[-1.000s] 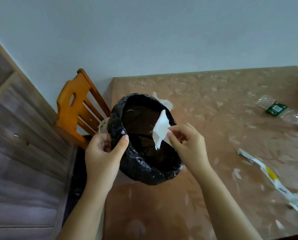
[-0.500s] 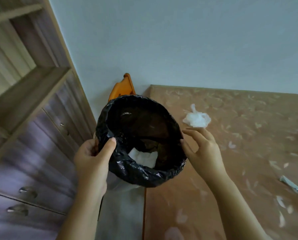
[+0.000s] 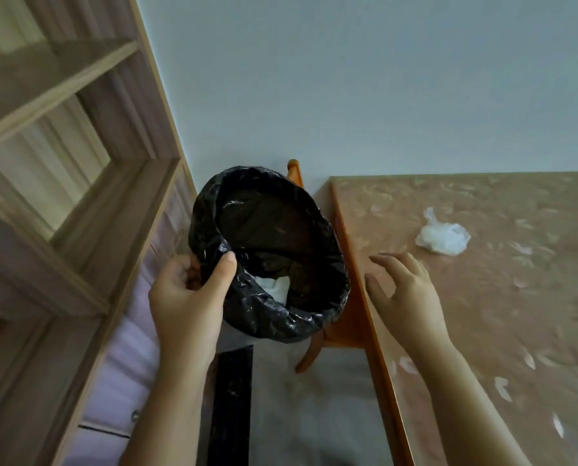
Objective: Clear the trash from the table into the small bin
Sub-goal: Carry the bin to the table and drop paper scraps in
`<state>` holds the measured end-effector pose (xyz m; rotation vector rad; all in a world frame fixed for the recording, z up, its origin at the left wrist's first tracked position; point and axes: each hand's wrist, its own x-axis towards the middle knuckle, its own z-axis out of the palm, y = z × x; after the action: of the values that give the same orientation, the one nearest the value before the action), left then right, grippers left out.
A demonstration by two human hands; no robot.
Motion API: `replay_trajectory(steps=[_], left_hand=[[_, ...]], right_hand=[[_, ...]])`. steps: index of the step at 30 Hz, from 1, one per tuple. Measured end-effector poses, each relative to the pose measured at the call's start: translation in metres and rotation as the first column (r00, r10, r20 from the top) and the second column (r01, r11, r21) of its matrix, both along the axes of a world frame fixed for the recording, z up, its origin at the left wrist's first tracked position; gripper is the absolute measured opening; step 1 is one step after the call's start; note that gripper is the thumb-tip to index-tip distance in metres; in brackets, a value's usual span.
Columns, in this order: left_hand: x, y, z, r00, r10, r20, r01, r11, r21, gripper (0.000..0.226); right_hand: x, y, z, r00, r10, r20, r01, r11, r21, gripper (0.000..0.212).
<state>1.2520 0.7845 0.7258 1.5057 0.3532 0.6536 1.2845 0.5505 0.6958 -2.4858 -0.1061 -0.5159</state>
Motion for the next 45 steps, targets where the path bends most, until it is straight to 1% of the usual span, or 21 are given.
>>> replay_trajectory(steps=[2, 5, 8, 15, 19, 22, 27, 32, 34, 37, 39, 41, 43, 45], left_hand=[[0.012, 0.006, 0.0, 0.999, -0.011, 0.043, 0.01, 1.0, 0.019, 0.016], [0.036, 0.006, 0.001, 0.995, -0.033, 0.097, 0.026, 0.997, 0.073, 0.022], [0.068, 0.002, 0.002, 0.99, -0.085, 0.116, 0.072, 0.992, 0.106, 0.025], [0.158, -0.031, 0.012, 0.968, -0.234, 0.094, 0.216, 0.961, 0.171, 0.013], [0.208, -0.063, 0.019, 0.951, -0.3, 0.082, 0.278, 0.938, 0.205, 0.024], [0.243, -0.085, 0.016, 0.925, -0.374, 0.075, 0.346, 0.905, 0.246, 0.025], [0.301, -0.113, 0.002, 0.884, -0.467, -0.028, 0.456, 0.849, 0.267, 0.034], [0.361, -0.136, -0.011, 0.839, -0.535, -0.098, 0.538, 0.789, 0.299, 0.029], [0.378, -0.145, -0.015, 0.806, -0.578, -0.128, 0.587, 0.752, 0.299, 0.029], [0.399, -0.159, -0.019, 0.763, -0.628, -0.152, 0.64, 0.704, 0.309, 0.032], [0.406, -0.168, -0.022, 0.752, -0.637, -0.172, 0.654, 0.688, 0.314, 0.037], [0.411, -0.178, -0.026, 0.745, -0.636, -0.199, 0.665, 0.691, 0.284, 0.035], [0.415, -0.188, -0.031, 0.749, -0.625, -0.22, 0.662, 0.702, 0.263, 0.034], [0.417, -0.196, -0.035, 0.751, -0.616, -0.24, 0.661, 0.707, 0.253, 0.033]], right_hand=[[0.004, 0.005, -0.002, 0.999, -0.028, -0.019, 0.028, 1.0, -0.002, 0.028], [0.019, 0.003, -0.005, 0.997, -0.066, -0.029, 0.066, 0.998, -0.021, 0.029], [0.041, -0.004, -0.008, 0.993, -0.116, -0.023, 0.116, 0.993, -0.022, 0.029], [0.105, -0.042, -0.018, 0.974, -0.225, -0.022, 0.226, 0.974, 0.033, 0.031], [0.137, -0.071, -0.025, 0.951, -0.302, -0.068, 0.305, 0.951, 0.05, 0.032], [0.159, -0.089, -0.032, 0.925, -0.365, -0.104, 0.371, 0.927, 0.052, 0.032], [0.185, -0.109, -0.053, 0.856, -0.486, -0.176, 0.502, 0.863, 0.06, 0.031], [0.21, -0.122, -0.079, 0.71, -0.66, -0.245, 0.692, 0.718, 0.071, 0.03], [0.218, -0.123, -0.094, 0.662, -0.689, -0.294, 0.733, 0.677, 0.065, 0.03], [0.227, -0.13, -0.11, 0.622, -0.709, -0.333, 0.766, 0.639, 0.071, 0.033], [0.23, -0.143, -0.116, 0.577, -0.746, -0.332, 0.804, 0.59, 0.074, 0.036], [0.233, -0.159, -0.12, 0.537, -0.777, -0.327, 0.835, 0.545, 0.077, 0.039], [0.238, -0.175, -0.127, 0.522, -0.775, -0.356, 0.842, 0.535, 0.069, 0.041], [0.243, -0.188, -0.136, 0.523, -0.751, -0.403, 0.831, 0.555, 0.045, 0.044]])
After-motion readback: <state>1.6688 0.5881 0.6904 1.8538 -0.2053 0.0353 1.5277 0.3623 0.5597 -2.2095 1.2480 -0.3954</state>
